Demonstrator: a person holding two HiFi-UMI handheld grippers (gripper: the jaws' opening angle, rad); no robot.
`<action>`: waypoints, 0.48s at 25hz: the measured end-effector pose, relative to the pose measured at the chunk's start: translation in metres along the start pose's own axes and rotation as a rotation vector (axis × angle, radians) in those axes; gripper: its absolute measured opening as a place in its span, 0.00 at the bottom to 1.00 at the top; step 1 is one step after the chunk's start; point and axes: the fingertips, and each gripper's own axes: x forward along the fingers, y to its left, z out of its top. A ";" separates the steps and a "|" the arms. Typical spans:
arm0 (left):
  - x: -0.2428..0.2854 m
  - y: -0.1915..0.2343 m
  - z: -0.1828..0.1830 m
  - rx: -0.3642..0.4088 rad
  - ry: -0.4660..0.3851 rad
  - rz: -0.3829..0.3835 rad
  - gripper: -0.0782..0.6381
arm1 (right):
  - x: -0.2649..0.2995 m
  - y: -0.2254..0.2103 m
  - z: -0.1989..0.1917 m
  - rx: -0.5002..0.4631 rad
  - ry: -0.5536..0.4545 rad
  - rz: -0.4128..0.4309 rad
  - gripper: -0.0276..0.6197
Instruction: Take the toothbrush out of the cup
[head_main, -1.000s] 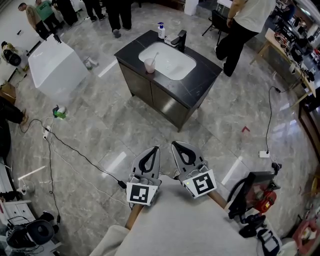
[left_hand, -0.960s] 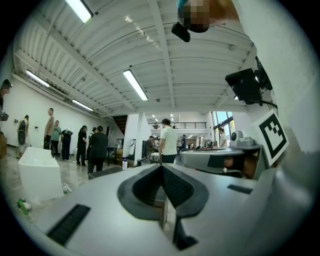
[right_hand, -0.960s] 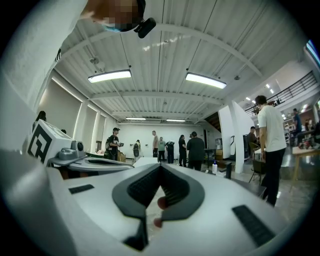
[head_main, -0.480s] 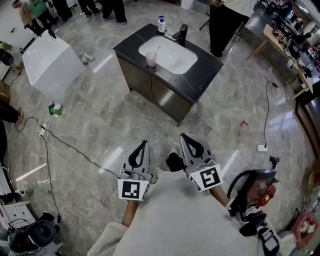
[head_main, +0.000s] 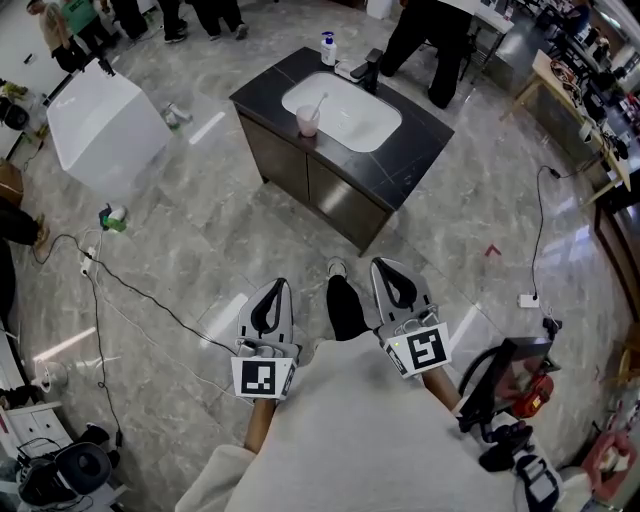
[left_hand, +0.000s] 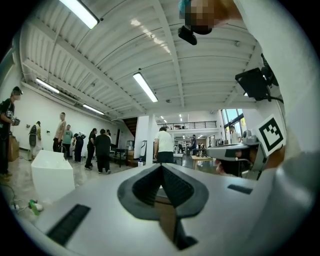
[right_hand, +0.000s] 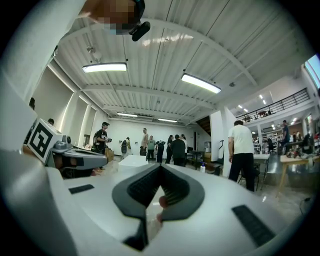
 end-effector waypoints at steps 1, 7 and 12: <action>0.003 0.001 0.000 0.000 0.001 -0.002 0.11 | 0.003 -0.002 0.000 0.002 -0.003 0.000 0.05; 0.037 0.025 -0.005 -0.006 0.009 0.002 0.11 | 0.044 -0.014 -0.002 0.012 -0.011 0.010 0.05; 0.083 0.043 -0.003 -0.001 0.013 -0.002 0.11 | 0.085 -0.038 -0.002 0.019 -0.006 0.015 0.05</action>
